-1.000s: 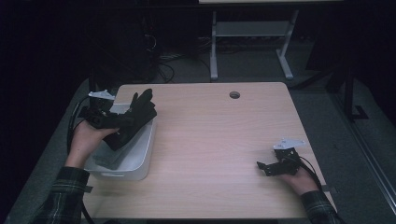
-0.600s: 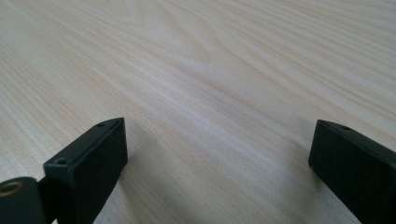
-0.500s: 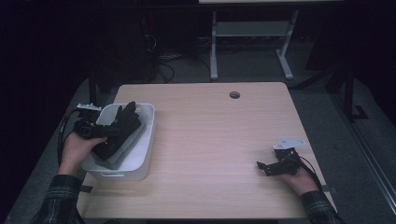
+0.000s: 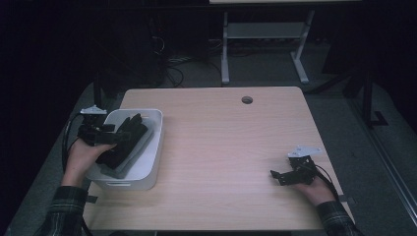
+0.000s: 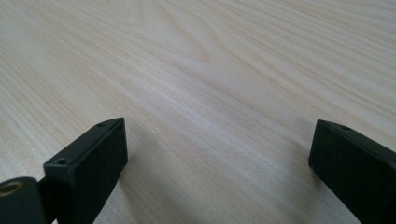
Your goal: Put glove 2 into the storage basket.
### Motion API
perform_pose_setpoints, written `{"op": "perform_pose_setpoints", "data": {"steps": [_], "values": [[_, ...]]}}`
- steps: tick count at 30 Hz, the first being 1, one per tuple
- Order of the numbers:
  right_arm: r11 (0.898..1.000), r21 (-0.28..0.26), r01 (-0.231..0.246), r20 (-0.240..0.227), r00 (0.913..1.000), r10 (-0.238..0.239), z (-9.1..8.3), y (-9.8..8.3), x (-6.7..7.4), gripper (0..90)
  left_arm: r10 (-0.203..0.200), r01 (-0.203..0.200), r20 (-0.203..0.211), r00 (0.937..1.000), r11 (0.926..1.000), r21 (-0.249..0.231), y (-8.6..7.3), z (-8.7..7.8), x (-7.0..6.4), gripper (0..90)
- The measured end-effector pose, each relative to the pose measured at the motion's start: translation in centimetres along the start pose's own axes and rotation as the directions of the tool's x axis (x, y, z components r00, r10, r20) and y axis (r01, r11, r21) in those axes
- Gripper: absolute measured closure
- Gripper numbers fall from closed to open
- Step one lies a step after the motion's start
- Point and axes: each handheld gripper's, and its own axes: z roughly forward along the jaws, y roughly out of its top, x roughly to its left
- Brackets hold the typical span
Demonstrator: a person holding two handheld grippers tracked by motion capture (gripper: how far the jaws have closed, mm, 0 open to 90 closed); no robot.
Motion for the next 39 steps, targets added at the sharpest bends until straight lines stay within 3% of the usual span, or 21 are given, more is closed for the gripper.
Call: {"op": "perform_pose_setpoints", "data": {"steps": [7,10,16,22,27,31,34,37,39], "values": [[1.0,0.001,-0.002,0.002,1.0,0.002,0.0,0.0,0.0,4.3,0.055,-0.05,0.099,0.9936,0.9973,-0.053,1.4,0.9,-4.4,17.0],[1.0,0.001,-0.001,0.002,1.0,0.001,0.0,0.0,0.0,4.3,0.079,-0.07,0.137,0.9874,0.9951,-0.071,1.7,1.6,-6.4,17.0],[1.0,0.0,0.0,0.001,1.0,0.0,0.0,0.0,0.0,4.3,0.128,-0.11,0.213,0.9685,0.9895,-0.093,1.9,3.2,-10.2,17.1],[1.0,0.0,0.0,0.001,1.0,0.0,0.0,0.0,0.0,4.3,0.18,-0.165,0.253,0.9504,0.9829,-0.083,1.6,5.0,-13.5,17.2],[1.0,0.0,0.0,0.001,1.0,0.0,0.0,0.0,0.0,4.3,0.219,-0.208,0.266,0.9389,0.9757,-0.071,0.8,6.7,-16.1,17.2],[1.0,0.0,0.001,0.001,1.0,-0.001,0.0,0.0,0.0,4.3,0.249,-0.245,0.289,0.9241,0.9681,-0.052,0.0,8.4,-18.0,17.2],[1.0,0.0,0.001,0.001,1.0,-0.001,0.0,0.0,0.0,4.3,0.269,-0.273,0.308,0.9126,0.9616,-0.034,-0.8,9.7,-19.0,17.2],[1.0,0.0,0.001,0.0,1.0,-0.001,0.0,0.0,0.0,4.3,0.278,-0.29,0.314,0.9077,0.9571,-0.01,-1.6,10.9,-19.6,17.2],[1.0,0.0,0.002,-0.001,1.0,-0.002,0.0,0.0,0.0,4.3,0.301,-0.319,0.309,0.9021,0.9478,0.008,-2.1,11.7,-19.9,17.2]]}}
